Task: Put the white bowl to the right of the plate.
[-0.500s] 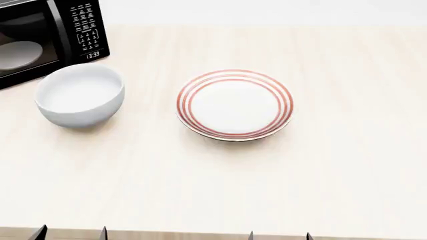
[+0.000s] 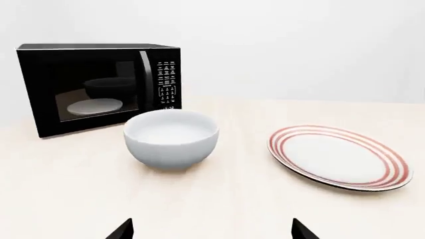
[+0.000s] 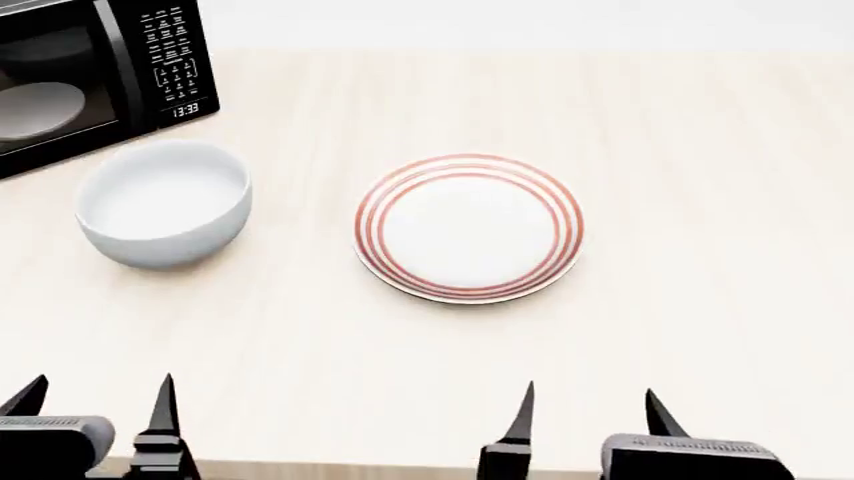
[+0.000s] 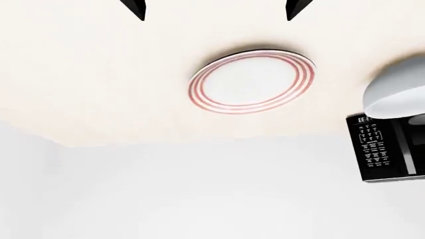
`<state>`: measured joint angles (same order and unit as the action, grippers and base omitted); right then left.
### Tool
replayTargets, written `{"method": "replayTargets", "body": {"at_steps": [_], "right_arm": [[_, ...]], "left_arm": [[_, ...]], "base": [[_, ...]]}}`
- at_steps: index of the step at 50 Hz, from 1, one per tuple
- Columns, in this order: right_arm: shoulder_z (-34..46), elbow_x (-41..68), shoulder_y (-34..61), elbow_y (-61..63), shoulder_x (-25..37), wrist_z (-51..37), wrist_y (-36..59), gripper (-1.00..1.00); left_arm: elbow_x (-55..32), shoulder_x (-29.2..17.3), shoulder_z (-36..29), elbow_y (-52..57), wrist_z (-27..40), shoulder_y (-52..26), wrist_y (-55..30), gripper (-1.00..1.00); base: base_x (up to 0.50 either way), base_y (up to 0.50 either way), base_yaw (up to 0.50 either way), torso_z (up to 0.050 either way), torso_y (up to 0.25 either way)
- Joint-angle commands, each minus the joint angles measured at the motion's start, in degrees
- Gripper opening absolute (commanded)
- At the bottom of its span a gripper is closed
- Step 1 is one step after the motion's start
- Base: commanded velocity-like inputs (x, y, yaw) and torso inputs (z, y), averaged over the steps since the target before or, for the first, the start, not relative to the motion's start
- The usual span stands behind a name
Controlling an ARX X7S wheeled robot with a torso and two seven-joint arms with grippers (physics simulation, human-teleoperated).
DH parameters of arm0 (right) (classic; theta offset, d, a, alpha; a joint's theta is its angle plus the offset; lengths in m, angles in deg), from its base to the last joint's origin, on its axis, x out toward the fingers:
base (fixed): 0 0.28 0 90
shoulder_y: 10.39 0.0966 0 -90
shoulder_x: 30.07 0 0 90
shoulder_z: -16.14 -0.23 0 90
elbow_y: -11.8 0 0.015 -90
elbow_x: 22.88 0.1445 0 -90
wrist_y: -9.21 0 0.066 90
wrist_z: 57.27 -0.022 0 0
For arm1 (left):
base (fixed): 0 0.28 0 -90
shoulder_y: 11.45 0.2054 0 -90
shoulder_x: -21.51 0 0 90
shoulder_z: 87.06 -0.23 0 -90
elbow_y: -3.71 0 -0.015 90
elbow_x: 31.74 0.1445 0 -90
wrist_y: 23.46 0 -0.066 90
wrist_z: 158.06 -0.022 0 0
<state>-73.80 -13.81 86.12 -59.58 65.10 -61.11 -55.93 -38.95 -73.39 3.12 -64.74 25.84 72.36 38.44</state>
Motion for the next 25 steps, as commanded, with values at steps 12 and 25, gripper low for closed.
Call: {"method": "replayTargets", "body": {"at_steps": [12,25], "right_arm": [[-4.23,11.23,7.93,13.62,2.37,0.24,19.38,1.0],[-2.44,9.74,7.28,14.4,3.26,-1.36,18.1,1.0]], "left_arm": [[-4.58,-3.49,0.49,14.95,1.61,-6.45,-18.0,1.0],[-4.87,-3.89,0.47,16.0,2.6,-6.07,-17.62,1.0]], "base": [[0.04,0.37,0.0,0.0,0.0],[0.08,0.5,0.0,0.0,0.0]]}}
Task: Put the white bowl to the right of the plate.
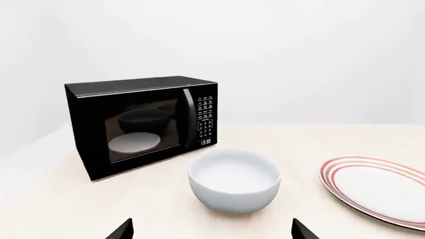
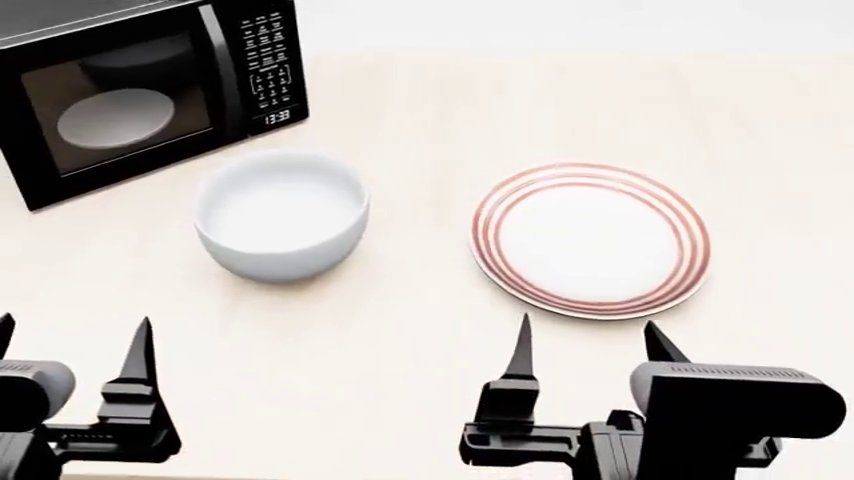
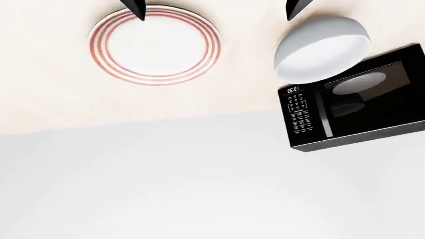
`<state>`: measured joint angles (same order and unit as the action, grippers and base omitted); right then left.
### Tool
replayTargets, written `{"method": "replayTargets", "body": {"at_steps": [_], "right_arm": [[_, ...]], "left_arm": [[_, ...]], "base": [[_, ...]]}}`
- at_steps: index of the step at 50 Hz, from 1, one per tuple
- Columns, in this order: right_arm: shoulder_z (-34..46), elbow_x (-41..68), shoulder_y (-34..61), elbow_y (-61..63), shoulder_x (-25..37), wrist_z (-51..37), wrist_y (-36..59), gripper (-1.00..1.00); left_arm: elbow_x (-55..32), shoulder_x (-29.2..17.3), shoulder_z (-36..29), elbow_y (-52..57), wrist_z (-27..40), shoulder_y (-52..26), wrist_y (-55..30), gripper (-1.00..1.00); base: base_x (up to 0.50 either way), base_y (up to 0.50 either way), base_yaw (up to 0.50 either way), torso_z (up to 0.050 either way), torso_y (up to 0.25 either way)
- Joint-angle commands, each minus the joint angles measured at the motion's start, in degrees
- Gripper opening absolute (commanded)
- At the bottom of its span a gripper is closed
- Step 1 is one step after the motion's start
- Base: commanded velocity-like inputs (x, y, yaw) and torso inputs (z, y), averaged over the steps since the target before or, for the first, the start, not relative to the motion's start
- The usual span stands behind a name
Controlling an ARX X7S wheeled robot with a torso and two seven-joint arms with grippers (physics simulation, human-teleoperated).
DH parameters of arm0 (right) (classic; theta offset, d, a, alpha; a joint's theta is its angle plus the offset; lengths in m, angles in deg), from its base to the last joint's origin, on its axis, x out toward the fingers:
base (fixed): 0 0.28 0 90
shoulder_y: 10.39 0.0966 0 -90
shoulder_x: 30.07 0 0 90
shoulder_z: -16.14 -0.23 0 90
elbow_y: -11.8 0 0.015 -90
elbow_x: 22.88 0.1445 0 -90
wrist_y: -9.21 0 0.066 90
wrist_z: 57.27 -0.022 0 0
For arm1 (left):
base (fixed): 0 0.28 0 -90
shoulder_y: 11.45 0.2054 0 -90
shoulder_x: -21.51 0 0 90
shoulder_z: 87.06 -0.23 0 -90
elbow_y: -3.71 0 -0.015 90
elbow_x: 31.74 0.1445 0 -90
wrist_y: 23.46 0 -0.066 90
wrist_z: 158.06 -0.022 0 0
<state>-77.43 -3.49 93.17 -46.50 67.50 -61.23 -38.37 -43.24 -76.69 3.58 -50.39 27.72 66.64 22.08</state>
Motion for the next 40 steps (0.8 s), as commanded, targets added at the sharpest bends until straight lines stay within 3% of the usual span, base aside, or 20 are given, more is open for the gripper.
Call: {"method": "replayTargets", "body": {"at_steps": [1,4,6,8,20,40], "right_arm": [[2.5,-2.77,0.14,1.25,1.38,-2.27,-0.49,1.0],[3.32,-3.52,0.13,2.31,1.64,-2.77,-1.06,1.0],[-0.9,5.41,0.38,4.78,1.46,2.03,2.13,1.0],[1.46,1.29,1.0,5.6,2.83,0.06,0.91,1.0],[0.77,2.7,3.17,7.48,2.77,-1.9,4.07,1.0],[0.56,4.13,2.41,8.07,3.14,-1.62,2.18,1.0]], "left_arm": [[-0.59,-0.61,0.04,1.6,0.81,-0.41,-1.25,1.0],[-0.73,-0.67,0.13,1.64,1.09,-0.79,-1.61,1.0],[-0.76,-0.78,-0.02,2.02,1.27,-0.92,-1.88,1.0],[-0.79,-0.88,-0.1,2.46,1.46,-0.98,-2.12,1.0],[-1.16,-1.32,-0.22,3.02,2.02,-0.81,-1.83,1.0],[-2.04,-1.81,-0.37,3.48,2.72,-0.27,-1.32,1.0]], "base": [[0.0,0.14,0.0,0.0,0.0],[0.0,0.0,0.0,0.0,0.0],[0.15,0.0,0.0,0.0,0.0],[0.5,0.0,0.0,0.0,0.0],[0.5,-0.04,0.0,0.0,0.0],[0.48,-0.28,0.0,0.0,0.0]]}}
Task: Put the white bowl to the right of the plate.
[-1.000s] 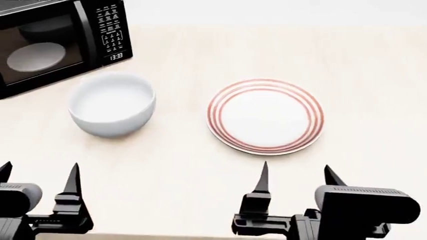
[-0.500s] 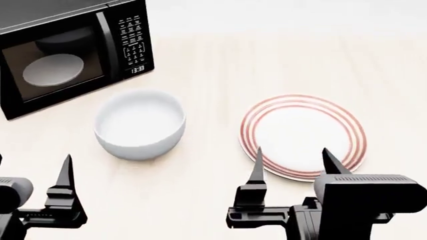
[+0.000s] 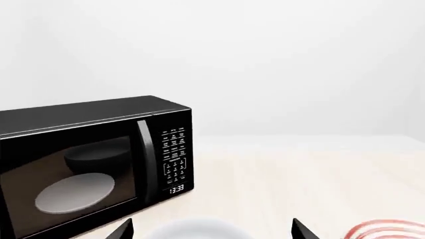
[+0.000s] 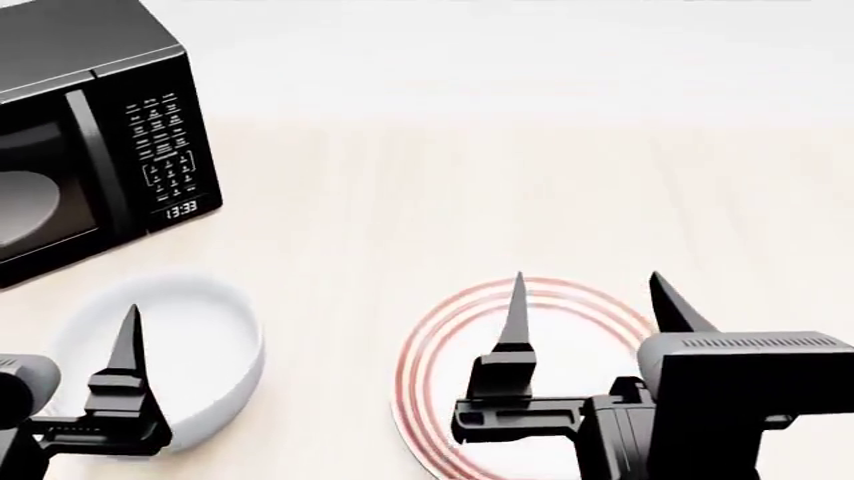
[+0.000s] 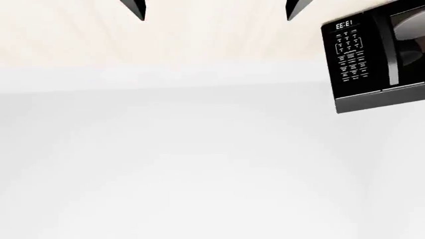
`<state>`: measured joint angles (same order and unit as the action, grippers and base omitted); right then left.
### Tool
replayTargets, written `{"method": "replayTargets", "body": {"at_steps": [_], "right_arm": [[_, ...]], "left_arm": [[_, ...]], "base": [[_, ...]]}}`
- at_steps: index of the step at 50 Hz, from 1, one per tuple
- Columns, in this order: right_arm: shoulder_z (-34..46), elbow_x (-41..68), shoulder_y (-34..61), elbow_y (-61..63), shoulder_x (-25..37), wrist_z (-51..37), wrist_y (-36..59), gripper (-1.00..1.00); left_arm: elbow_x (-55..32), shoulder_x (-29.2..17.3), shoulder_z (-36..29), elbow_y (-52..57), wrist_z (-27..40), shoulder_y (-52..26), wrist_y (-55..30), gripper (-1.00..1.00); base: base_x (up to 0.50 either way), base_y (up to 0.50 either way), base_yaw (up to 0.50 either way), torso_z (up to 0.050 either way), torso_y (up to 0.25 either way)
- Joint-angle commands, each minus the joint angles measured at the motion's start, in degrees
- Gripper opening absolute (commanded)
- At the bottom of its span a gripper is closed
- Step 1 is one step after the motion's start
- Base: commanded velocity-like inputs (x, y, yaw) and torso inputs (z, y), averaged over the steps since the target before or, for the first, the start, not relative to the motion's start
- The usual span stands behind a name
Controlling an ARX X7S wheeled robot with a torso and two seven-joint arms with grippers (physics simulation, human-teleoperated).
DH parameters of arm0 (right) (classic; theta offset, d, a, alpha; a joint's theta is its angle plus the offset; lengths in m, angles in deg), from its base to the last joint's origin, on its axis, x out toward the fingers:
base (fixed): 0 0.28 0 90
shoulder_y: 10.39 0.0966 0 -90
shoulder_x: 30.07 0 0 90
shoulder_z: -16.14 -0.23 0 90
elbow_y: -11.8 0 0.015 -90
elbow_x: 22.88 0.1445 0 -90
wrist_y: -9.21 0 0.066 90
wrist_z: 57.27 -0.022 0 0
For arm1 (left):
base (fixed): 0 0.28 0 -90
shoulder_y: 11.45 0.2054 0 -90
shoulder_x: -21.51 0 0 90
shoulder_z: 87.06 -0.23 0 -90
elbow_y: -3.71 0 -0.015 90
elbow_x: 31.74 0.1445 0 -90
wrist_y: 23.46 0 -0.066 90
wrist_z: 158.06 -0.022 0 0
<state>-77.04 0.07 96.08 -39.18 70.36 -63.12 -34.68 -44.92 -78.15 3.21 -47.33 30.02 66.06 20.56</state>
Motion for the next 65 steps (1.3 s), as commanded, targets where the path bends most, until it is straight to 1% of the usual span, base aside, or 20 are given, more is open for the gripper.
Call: {"method": "replayTargets", "body": {"at_steps": [1,19,27,29,32,34,37,40,42,47,49,51,54,56,58,60,61,63,64,65], "right_arm": [[0.14,0.65,-0.58,0.8,0.3,0.29,-1.63,1.0],[1.01,-0.25,0.37,-2.11,0.33,-1.21,-2.58,1.0],[5.76,-5.76,5.69,-2.98,1.44,-9.75,9.37,1.0],[7.54,-11.15,7.53,-1.39,1.06,-17.0,13.06,1.0],[8.11,-9.48,8.55,3.19,2.2,-15.74,16.7,1.0],[5.47,-7.01,11.05,3.13,0.81,-14.64,19.98,1.0],[1.23,-1.6,13.3,1.97,-0.87,-9.73,19.35,1.0],[2.96,-2.74,15.88,0.74,-0.27,-10.37,18.82,1.0],[3.67,-0.5,18.49,-0.89,-0.66,-7.48,18.71,1.0],[1.79,3.35,24.18,-5.58,-4.0,-6.37,24.33,1.0],[3.6,4.58,26.58,-7.45,-3.23,-4.44,25.91,1.0],[-1.4,8.95,28.12,-8.65,-6.15,-3.07,29.84,1.0],[-4.29,10.0,31.74,-11.71,-8.29,-4.67,32.23,1.0],[-2.01,9.19,33.29,-12.75,-7.56,-5.4,32.23,1.0],[-4.22,10.39,35.04,-13.81,-9.53,-7.48,36.48,1.0],[-8.83,24.27,37.82,-18.77,-10.37,-11.85,41.39,1.0],[-7.05,24.79,39.29,-19.88,-10.32,-17.01,41.87,1.0],[-5.92,28.27,40.24,-21.38,-10.26,-20.11,40.6,1.0],[-6.3,35.13,41.61,-24.68,-10.37,-26.55,41.17,1.0],[-5.4,36.41,41.82,-24.57,-10.23,-28.18,40.19,1.0]], "left_arm": [[-0.44,-0.37,-0.01,0.41,0.43,0.34,0.21,1.0],[-0.9,-0.87,-0.01,0.09,1.14,0.21,0.65,1.0],[-0.4,-1.31,-0.1,-0.65,1.83,-0.03,1.21,1.0],[-0.19,-1.47,0.23,-0.76,2.5,-0.46,0.23,1.0],[2.18,-2.87,-0.7,-1.16,3.65,-0.27,1.01,1.0],[5.58,-4.13,-1.82,-1.46,5.6,0.96,3.31,1.0],[5.3,-3.98,1.04,-1.07,6.65,2.72,4.11,1.0],[5.9,-4.54,3.43,-0.6,8.15,3.58,2.53,1.0],[5.51,-3.7,8.47,-1.06,9.37,6.98,8.33,1.0],[5.76,-3.76,12.87,-2.64,11.62,7.81,7.21,1.0],[5.49,-3.85,14.84,-1.43,12.47,7.25,6.05,1.0],[4.47,-3.92,15.77,-0.82,12.02,7.25,5.29,1.0],[3.62,-3.76,17.59,-1.04,12.23,7.13,4.66,1.0],[3.59,-3.52,18.15,-1.42,12.29,7.84,5.66,1.0],[4.17,-3.65,17.88,-1.42,12.73,8.06,5.73,1.0],[4.51,-3.85,17.57,-1.63,12.9,8.13,5.76,1.0],[4.79,-3.96,17.48,-1.92,13.17,7.94,5.69,1.0],[4.7,-4.0,17.56,-2.16,13.24,7.79,5.59,1.0],[4.84,-4.03,17.61,-2.3,13.39,7.84,5.68,1.0],[4.71,-4.05,17.73,-2.24,13.36,7.86,5.6,1.0]], "base": [[0.5,0.0,0.0,0.0,0.0],[0.5,0.11,0.0,0.0,0.001],[0.06,0.02,0.0,0.0,0.0],[0.0,0.0,0.0,0.0,0.0],[0.0,0.0,0.0,0.0,0.0],[0.0,0.0,0.0,0.0,0.0],[0.0,0.0,0.0,0.0,0.0],[0.0,0.0,0.0,0.0,0.0],[0.0,0.0,0.0,0.0,0.0],[0.0,0.0,0.0,0.0,0.0],[0.0,0.0,0.0,0.0,0.0],[0.0,0.0,0.0,0.0,0.0],[0.0,0.0,0.0,0.0,0.0],[0.0,0.0,0.0,0.0,0.0],[0.0,0.0,0.0,0.0,0.0],[0.0,0.0,0.0,0.0,0.0],[0.0,0.0,0.0,0.0,0.0],[0.0,0.0,0.0,0.0,0.0],[0.0,0.0,0.0,0.0,0.0],[0.0,0.0,0.0,0.0,0.0]]}}
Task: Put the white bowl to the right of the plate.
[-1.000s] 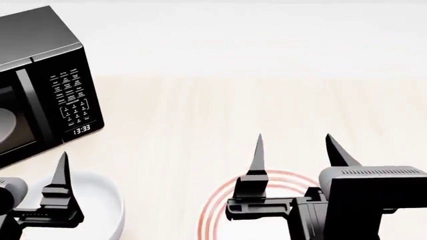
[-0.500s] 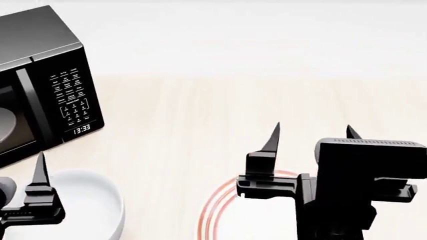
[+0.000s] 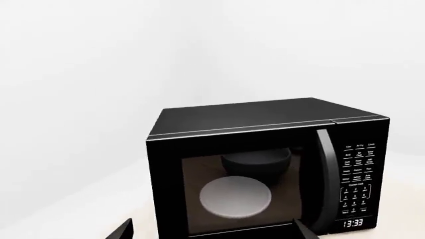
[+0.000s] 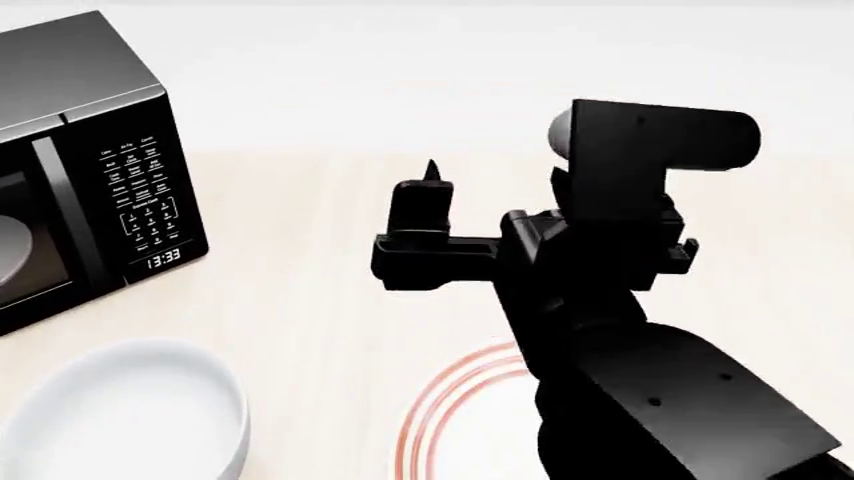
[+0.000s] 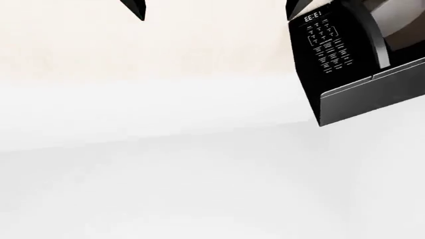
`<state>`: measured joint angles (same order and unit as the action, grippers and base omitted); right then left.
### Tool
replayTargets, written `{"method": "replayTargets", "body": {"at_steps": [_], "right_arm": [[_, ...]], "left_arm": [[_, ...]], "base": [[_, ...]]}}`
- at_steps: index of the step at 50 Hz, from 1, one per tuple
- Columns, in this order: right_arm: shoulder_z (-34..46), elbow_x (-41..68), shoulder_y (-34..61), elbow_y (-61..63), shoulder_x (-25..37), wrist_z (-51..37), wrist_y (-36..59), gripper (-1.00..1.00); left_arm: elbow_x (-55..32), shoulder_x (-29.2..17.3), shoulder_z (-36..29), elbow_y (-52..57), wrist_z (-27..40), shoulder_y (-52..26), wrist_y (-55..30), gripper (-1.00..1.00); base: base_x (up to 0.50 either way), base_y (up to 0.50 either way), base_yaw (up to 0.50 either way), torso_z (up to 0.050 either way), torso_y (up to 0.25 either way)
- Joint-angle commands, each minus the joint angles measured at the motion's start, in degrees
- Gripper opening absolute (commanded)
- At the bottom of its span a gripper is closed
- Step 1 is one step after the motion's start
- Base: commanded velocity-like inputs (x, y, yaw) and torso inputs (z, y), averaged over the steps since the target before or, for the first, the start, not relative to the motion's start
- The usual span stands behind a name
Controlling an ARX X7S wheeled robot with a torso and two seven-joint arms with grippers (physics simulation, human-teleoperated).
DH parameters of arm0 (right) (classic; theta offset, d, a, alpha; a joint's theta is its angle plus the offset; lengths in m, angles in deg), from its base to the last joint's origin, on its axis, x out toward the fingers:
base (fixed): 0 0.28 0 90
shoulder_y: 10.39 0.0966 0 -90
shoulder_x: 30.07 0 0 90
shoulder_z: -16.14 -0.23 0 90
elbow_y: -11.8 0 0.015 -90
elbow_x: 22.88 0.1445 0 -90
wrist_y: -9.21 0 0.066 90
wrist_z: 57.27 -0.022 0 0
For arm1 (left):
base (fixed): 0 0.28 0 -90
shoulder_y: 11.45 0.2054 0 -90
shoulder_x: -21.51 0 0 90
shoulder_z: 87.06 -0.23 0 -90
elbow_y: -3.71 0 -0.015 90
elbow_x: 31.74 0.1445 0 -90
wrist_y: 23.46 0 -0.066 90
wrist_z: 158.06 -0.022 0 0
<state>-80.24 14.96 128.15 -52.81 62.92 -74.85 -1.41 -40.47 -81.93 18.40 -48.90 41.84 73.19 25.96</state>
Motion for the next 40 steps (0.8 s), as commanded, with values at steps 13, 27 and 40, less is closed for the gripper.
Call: {"method": "replayTargets", "body": {"at_steps": [13,27,40], "right_arm": [[17.08,37.86,16.07,-26.93,-2.68,-35.92,-5.47,1.0],[57.57,57.57,28.27,-57.56,-2.83,-30.01,-29.43,1.0],[81.77,76.84,34.77,-65.5,-2.96,-25.05,-44.01,1.0]], "left_arm": [[-0.76,-0.52,5.38,-0.46,1.98,1.18,0.3,1.0],[-1.31,-0.87,11.01,2.02,3.02,3.97,0.26,1.0],[-2.78,-0.63,14.09,3.48,2.96,5.4,0.4,1.0]], "base": [[0.0,0.0,0.0,0.0,0.0],[0.0,0.0,0.0,0.0,0.0],[0.0,0.0,0.0,0.0,0.0]]}}
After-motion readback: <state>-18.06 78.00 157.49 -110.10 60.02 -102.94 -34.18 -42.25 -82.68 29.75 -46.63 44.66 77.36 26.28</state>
